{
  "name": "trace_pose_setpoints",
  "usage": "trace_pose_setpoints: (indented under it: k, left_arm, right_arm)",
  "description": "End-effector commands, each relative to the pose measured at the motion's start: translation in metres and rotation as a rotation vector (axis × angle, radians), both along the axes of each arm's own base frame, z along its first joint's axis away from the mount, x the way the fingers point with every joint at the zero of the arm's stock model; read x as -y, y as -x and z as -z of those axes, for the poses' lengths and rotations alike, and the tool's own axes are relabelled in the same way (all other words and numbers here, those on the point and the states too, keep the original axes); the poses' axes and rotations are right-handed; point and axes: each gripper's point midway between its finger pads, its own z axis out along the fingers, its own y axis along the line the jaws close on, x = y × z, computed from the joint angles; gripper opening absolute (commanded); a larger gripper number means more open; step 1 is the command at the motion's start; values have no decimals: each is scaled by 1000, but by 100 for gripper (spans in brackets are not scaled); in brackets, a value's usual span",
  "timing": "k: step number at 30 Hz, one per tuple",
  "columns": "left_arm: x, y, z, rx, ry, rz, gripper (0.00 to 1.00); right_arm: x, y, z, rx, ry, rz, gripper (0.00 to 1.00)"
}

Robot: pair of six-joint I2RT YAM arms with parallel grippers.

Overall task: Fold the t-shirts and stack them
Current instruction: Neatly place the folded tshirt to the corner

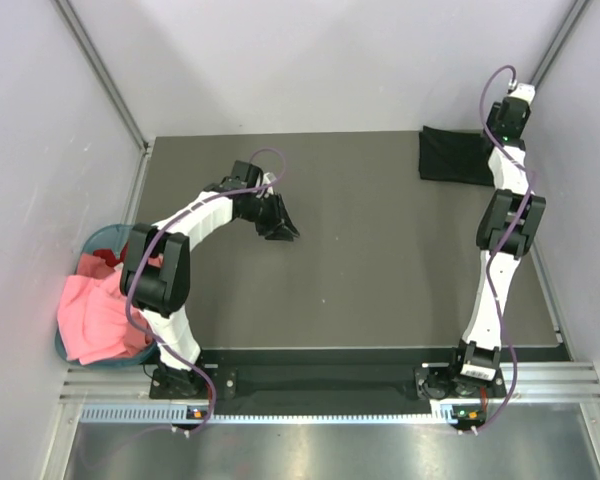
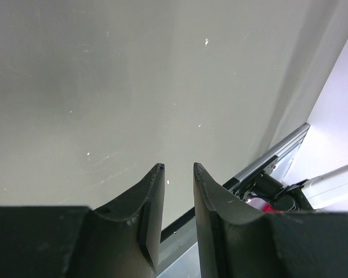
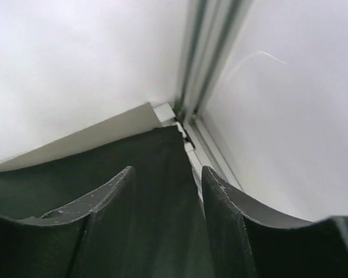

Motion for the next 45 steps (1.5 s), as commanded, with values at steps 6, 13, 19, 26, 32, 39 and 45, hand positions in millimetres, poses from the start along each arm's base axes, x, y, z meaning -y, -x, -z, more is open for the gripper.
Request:
trace_pose_setpoints:
  k: [6, 13, 19, 26, 32, 39, 45]
  left_arm:
    - [4, -11, -43, 104, 15, 35, 31]
    - [-1, 1, -63, 178, 15, 66, 33]
    - [-17, 19, -67, 243, -46, 127, 34]
    - [-28, 39, -66, 284, -11, 149, 35]
    - [-34, 52, -73, 305, 23, 102, 39]
    - [-34, 92, -78, 264, 181, -67, 48]
    - [-53, 159, -46, 314, 207, -83, 50]
  right_arm:
    - [-13, 46, -115, 70, -99, 57, 54]
    - [-118, 100, -149, 7, -267, -124, 55]
    - [-208, 173, -141, -97, -379, -318, 55]
    - [-231, 271, -105, -269, -408, -343, 56]
    - [-284, 324, -73, -321, -580, -480, 56]
    - [-372, 388, -26, -354, -871, -665, 60]
    - [-390, 470, 7, -299, -1112, -735, 100]
